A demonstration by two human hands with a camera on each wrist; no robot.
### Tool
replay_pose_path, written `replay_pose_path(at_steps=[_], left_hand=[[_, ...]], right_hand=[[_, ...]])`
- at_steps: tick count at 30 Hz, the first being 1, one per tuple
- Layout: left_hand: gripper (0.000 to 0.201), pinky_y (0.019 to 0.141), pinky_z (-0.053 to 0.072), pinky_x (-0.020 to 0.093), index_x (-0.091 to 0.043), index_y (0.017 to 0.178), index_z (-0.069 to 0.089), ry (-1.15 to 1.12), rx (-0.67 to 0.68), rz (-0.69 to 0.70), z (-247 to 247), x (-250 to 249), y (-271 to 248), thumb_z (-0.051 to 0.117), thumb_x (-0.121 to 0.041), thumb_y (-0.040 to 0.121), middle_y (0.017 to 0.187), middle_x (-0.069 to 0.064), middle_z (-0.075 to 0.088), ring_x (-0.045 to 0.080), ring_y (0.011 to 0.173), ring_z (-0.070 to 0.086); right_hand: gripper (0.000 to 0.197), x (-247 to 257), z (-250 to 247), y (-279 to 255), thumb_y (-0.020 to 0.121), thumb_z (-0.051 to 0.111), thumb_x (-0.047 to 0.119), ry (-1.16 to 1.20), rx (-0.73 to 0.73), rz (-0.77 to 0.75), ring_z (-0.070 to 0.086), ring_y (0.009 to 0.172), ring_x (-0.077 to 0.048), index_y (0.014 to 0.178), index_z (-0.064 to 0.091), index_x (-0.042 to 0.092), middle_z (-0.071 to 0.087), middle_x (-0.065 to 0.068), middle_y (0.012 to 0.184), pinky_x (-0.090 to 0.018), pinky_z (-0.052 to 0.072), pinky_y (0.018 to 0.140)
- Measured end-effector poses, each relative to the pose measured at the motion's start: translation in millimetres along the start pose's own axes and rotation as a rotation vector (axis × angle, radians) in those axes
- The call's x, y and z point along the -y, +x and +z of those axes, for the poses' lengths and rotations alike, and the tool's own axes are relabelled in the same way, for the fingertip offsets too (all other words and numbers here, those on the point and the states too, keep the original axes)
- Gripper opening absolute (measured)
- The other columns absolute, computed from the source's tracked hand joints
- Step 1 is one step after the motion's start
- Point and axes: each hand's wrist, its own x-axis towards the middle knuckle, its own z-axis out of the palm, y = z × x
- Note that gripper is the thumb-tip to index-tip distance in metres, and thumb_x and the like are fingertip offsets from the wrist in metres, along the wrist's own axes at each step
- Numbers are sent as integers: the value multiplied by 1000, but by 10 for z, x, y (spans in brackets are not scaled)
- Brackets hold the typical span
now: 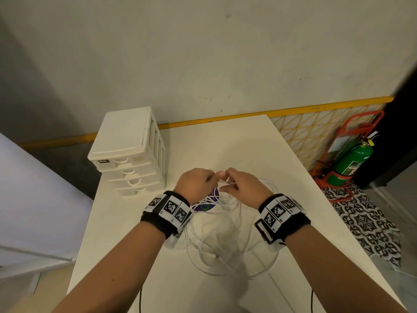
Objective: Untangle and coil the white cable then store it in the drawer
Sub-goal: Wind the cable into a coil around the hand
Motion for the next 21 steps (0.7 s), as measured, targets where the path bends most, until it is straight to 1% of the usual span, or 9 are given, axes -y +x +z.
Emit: replay_pose_path(at_steps=[4,8,10,12,13,15,16,19,21], left_hand=[[44,59,35,28,-18,65,55,-254,-100,-38,-161,156,-3,40,-44,97,58,-7,52,11,53,46],[39,63,37,27,-21,62,50,-431,-221,-98,-294,351,-18,43,-39,97,69,8,56,19,65,48],[38,66,38,30,-22,63,50,-406,-167,-96,-282,442,-33,42,-36,98,72,11,56,21,69,49],[37,69,41,32,-24,65,53,-354,-58,-70,-214,508,-60,40,-34,99,75,10,60,22,69,53],[37,65,42,29,-24,66,55,-360,-20,-64,-179,522,-79,39,-33,99,74,7,61,19,64,53],[37,51,41,24,-21,68,56,-457,13,-78,-116,521,-121,39,-31,100,67,0,57,11,50,46],[35,50,40,23,-19,70,55,-529,21,-82,-85,516,-130,39,-29,100,63,-1,52,8,47,42],[25,51,33,20,-16,90,58,-731,82,-61,-21,432,-171,36,-23,101,58,-4,36,4,46,34],[28,49,30,19,-19,104,61,-789,145,-51,10,342,-186,35,-27,101,57,-5,32,7,48,31]], right_hand=[[21,-100,-57,3,90,54,30,-68,3,-19,56,73,-26,91,59,10,64,-11,82,-33,38,66],[21,-196,-156,-37,92,52,27,22,-28,10,59,79,-26,93,62,9,66,-12,85,-38,43,74],[20,-178,-186,-59,92,53,24,89,-65,0,58,77,-22,94,64,8,66,-8,83,-37,44,76],[20,-146,-195,-60,92,53,22,172,-117,0,55,67,-13,93,65,6,60,-3,74,-33,44,71],[20,-132,-202,-55,91,54,23,227,-141,13,52,61,-6,92,66,6,58,0,71,-28,44,68],[16,-141,-191,-35,88,58,23,352,-193,50,52,57,1,92,68,11,60,4,72,-17,44,61],[13,-154,-185,-21,86,61,22,396,-234,60,53,59,4,92,69,13,61,7,73,-14,44,62],[17,-186,-155,18,82,67,18,407,-430,4,52,63,1,98,72,17,53,11,67,-10,40,66],[23,-188,-144,49,80,68,13,409,-560,-47,49,61,-1,103,71,15,47,11,64,-8,38,66]])
